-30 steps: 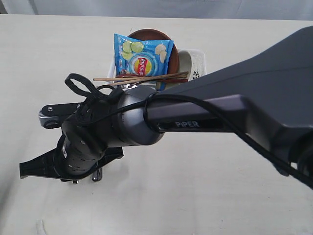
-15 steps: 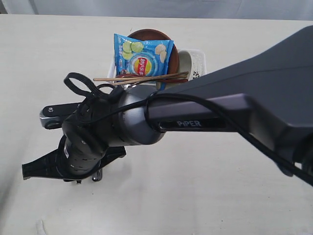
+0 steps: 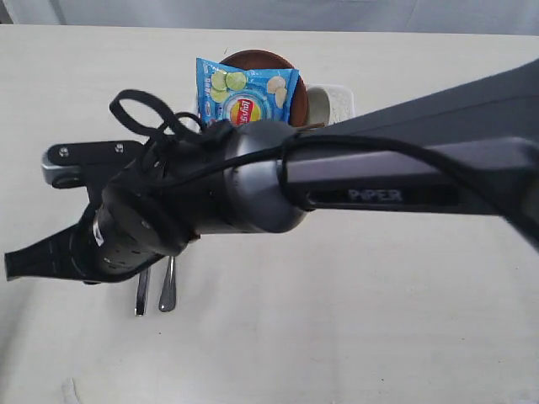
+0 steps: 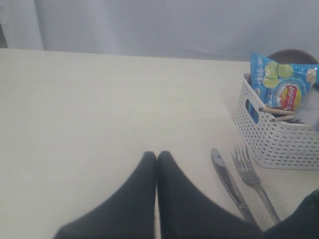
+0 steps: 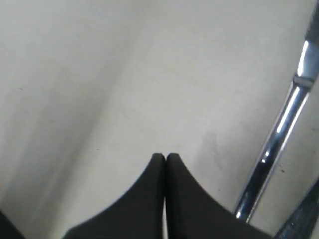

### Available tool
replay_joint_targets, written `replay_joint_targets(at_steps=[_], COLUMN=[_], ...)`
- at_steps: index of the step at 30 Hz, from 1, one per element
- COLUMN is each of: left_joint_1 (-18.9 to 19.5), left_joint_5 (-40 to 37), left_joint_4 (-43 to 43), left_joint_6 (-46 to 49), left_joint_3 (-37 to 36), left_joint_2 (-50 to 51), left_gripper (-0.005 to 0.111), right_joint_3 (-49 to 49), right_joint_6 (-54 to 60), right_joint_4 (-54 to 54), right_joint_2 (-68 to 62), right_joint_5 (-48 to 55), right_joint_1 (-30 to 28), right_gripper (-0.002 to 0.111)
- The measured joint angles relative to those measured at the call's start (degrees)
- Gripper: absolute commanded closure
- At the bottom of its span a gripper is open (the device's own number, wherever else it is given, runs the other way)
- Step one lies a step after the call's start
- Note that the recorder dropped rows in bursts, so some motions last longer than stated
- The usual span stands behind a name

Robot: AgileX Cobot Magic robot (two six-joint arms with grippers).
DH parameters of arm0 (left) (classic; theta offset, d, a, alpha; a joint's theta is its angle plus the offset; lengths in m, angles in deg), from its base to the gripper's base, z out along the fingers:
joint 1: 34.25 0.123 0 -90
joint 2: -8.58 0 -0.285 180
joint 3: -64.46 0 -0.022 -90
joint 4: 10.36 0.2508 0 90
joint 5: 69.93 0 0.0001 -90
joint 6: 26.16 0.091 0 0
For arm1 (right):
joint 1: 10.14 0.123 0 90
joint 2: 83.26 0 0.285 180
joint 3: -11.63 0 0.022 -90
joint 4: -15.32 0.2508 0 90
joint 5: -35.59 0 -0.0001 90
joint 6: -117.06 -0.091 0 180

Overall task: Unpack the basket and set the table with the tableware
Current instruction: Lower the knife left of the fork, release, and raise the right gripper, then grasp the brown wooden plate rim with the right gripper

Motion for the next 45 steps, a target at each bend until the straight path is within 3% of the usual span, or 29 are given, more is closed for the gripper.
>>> replay_joint_targets(at_steps=[12, 19, 24, 27, 33, 38, 45], left_joint_1=[0.0, 0.0, 0.0, 0.0, 0.0, 0.0, 0.0], left_joint_5=[0.0, 0.0, 0.0, 0.0, 0.0, 0.0, 0.0], left_joint_4=[0.0, 0.0, 0.0, 0.0, 0.0, 0.0, 0.0], left_joint_6=[0.0, 0.0, 0.0, 0.0, 0.0, 0.0, 0.0], left_joint_3=[0.0, 0.0, 0.0, 0.0, 0.0, 0.0, 0.0], left_joint_2=[0.0, 0.0, 0.0, 0.0, 0.0, 0.0, 0.0], left_gripper=[0.107, 0.107, 0.107, 0.107, 0.107, 0.107, 0.107], right_joint_3=[0.0, 0.2, 0.3, -1.7, -6.7, -7.1, -7.2], right_joint_6=[7.6, 15.9, 19.3, 28.5, 54.8, 56.5, 56.2], right_joint_4=[-4.7, -8.2, -14.9, -15.7, -2.3, 7.3, 8.4], right_joint_2=[14.7, 20.2, 20.2, 20.2, 20.2, 19.7, 15.2], right_joint_5=[3.4, 21.1, 23.5, 27.5, 33.2, 32.2, 29.3], right_joint_1=[-6.3, -17.8, -21.7, -28.8, -39.5, -41.8, -41.9], right_gripper=[0.109, 0.109, 0.109, 0.109, 0.109, 0.109, 0.108])
